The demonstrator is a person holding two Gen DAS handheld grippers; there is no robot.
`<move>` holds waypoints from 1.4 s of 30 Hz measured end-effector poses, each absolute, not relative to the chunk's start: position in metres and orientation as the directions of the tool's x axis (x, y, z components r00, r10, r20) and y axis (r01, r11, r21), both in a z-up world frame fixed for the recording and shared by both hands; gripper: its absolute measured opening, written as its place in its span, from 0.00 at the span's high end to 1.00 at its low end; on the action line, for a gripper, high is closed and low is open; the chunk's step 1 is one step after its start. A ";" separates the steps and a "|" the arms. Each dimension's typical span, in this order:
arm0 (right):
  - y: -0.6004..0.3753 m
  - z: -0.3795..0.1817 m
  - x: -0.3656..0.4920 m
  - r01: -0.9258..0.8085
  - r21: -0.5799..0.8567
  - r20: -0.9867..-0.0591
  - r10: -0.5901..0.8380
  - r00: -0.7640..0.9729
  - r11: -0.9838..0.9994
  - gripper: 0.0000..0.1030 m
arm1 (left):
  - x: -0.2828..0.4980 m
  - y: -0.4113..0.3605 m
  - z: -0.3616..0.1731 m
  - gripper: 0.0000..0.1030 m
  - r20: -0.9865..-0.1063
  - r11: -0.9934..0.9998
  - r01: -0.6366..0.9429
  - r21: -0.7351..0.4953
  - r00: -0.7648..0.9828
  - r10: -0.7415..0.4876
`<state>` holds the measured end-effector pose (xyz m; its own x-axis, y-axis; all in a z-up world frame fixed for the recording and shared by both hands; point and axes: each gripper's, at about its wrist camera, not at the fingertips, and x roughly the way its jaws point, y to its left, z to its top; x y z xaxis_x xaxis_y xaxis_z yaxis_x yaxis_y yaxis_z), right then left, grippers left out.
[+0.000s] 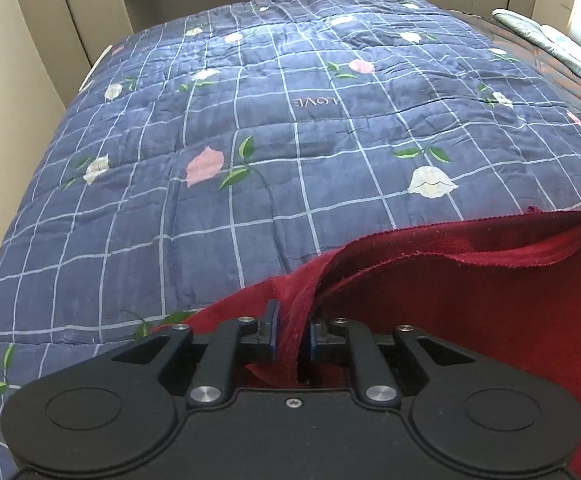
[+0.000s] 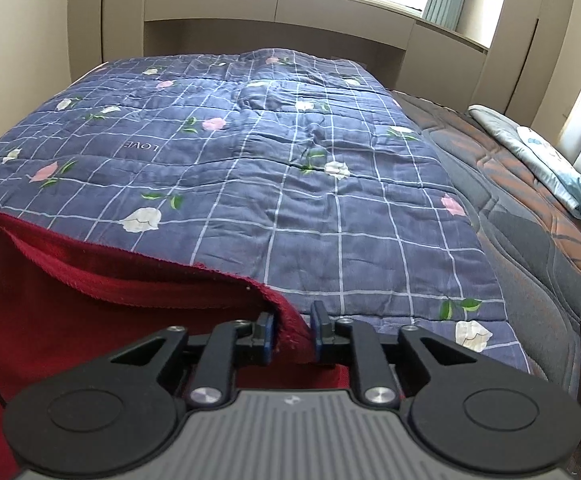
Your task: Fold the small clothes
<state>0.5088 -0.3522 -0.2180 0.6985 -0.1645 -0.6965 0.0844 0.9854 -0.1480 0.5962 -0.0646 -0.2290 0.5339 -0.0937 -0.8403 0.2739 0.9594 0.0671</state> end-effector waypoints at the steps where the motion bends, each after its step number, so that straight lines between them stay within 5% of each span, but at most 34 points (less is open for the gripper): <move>1: -0.353 -0.218 0.509 0.089 -0.152 -0.696 -0.170 0.698 0.984 0.61 | 0.596 -0.064 -0.230 0.85 -0.841 0.960 0.273 0.062 0.533 -0.097; 5: -0.354 -0.217 0.509 0.112 -0.159 -0.691 -0.191 0.697 0.981 0.26 | 0.598 -0.062 -0.231 0.65 -0.839 0.961 0.268 0.062 0.536 -0.096; 9: -0.356 -0.215 0.508 0.125 -0.164 -0.688 -0.204 0.696 0.979 0.13 | 0.598 -0.058 -0.225 0.31 -0.826 0.969 0.242 0.044 0.555 -0.102; 15: -0.355 -0.214 0.494 0.152 -0.179 -0.692 -0.234 0.683 0.972 0.01 | 0.592 -0.052 -0.216 0.03 -0.804 0.977 0.208 0.040 0.587 -0.092; 28: -0.343 -0.210 0.425 0.209 -0.102 -0.718 -0.217 0.661 0.973 0.00 | 0.511 -0.011 -0.222 0.01 -0.846 1.000 0.014 0.001 0.533 -0.006; 42: -0.268 -0.208 0.461 0.082 -0.104 -0.831 -0.132 0.540 0.991 0.00 | 0.440 0.020 -0.238 0.01 -0.880 0.978 -0.180 -0.103 0.475 -0.005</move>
<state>0.4610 -0.2682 -0.2082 0.5396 -0.1323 -0.8314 0.0822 0.9911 -0.1044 0.4397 0.0202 -0.2383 0.4746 -0.0050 -0.8802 -0.1799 0.9783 -0.1025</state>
